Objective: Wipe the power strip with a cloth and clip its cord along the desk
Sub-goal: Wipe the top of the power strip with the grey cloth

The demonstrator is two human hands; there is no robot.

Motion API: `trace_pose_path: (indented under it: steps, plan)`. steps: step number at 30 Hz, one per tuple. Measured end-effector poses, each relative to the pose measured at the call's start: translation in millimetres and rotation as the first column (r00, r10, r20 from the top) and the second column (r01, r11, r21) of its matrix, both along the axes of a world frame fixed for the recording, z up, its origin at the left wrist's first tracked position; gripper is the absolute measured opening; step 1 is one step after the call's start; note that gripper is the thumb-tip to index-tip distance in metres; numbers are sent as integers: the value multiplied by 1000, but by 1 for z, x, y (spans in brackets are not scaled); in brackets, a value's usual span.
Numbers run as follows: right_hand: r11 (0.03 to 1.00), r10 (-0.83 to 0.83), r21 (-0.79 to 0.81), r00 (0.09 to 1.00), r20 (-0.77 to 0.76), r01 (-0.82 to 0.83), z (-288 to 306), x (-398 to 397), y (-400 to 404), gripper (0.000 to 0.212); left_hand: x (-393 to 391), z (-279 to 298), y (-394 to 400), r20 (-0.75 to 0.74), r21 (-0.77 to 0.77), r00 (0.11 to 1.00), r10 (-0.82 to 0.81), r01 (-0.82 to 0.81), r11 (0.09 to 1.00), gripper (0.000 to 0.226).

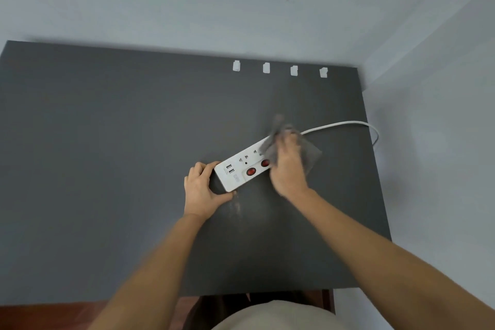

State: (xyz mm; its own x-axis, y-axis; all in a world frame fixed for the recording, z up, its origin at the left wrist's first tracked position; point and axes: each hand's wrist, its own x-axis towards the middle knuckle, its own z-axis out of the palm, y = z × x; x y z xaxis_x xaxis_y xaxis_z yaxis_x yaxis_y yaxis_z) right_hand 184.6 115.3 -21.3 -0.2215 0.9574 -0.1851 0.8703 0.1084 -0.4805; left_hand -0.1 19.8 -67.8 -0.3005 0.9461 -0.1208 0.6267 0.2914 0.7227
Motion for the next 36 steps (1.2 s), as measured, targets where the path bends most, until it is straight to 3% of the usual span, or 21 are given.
trace_pose_path:
  steps: [2,4,5,7,8,9,10,12,14,15,17,19,21,22,24,27,29,31,33,34,36]
  plan:
    - [869,493,-18,869,-28,-494,0,-22,-23,70,0,0,-1,-7,0,1000,-5,5,1000,79]
    - [750,662,0,749,28,-662,-6,-12,-13,70,-1,0,0,-14,1,1000,-9,10,1000,78]
    - [807,588,27,807,60,-590,-11,-3,4,67,0,0,1,-6,-7,1000,-6,6,1000,78]
    - [988,152,8,985,79,-153,-11,15,40,64,0,2,1,5,-16,1000,-6,6,1000,79]
    - [997,-73,-20,993,87,75,-9,24,52,66,1,3,1,1,-11,1000,-9,9,1000,79]
    - [986,-154,-40,982,108,159,-9,23,54,68,1,3,1,-6,-8,1000,-13,13,1000,78]
    - [994,-102,-22,982,160,107,-10,15,43,70,0,2,1,-7,-11,1000,-16,16,1000,78]
    - [967,248,14,958,145,-253,-10,-16,-2,71,-1,1,0,-18,-6,1000,-13,13,1000,76]
    - [828,560,-18,825,72,-561,-9,-31,-41,68,-2,1,1,-40,3,999,-25,25,1000,72]
    - [788,613,8,786,76,-616,-11,-26,-38,66,-1,1,1,-41,-1,999,-27,27,1000,71]
    - [858,495,63,853,164,-510,-19,-7,-4,64,-1,2,1,-16,-13,1000,-16,15,1000,74]
    - [983,168,35,959,227,-181,-20,20,34,66,0,3,1,1,-19,1000,-13,13,1000,78]
    - [999,-43,40,966,255,34,-20,23,43,68,0,1,1,-5,-14,1000,-14,14,1000,78]
    - [997,-12,80,966,259,-9,-21,9,30,67,-1,0,1,-4,-19,1000,-13,13,1000,78]
    - [944,286,105,936,203,-311,-21,-29,-11,64,-1,0,1,-16,-18,1000,-11,11,1000,75]
    - [764,615,90,763,197,-639,-19,-28,-28,61,0,2,1,-36,-9,999,-13,13,1000,67]
    - [799,540,135,797,272,-587,-27,2,6,62,0,2,2,-8,-22,1000,-1,1,1000,72]
    - [950,254,120,936,242,-288,-27,31,38,64,1,3,1,13,-32,1000,2,-1,999,78]
    - [997,18,63,977,211,-33,-24,27,44,66,1,5,2,9,-25,1000,-2,2,1000,78]
    - [997,35,58,980,194,-47,-20,14,33,67,0,6,2,19,-33,1000,-3,4,999,78]
    - [914,390,68,913,120,-399,-15,-7,-4,62,-3,7,1,36,-44,999,-9,10,999,75]
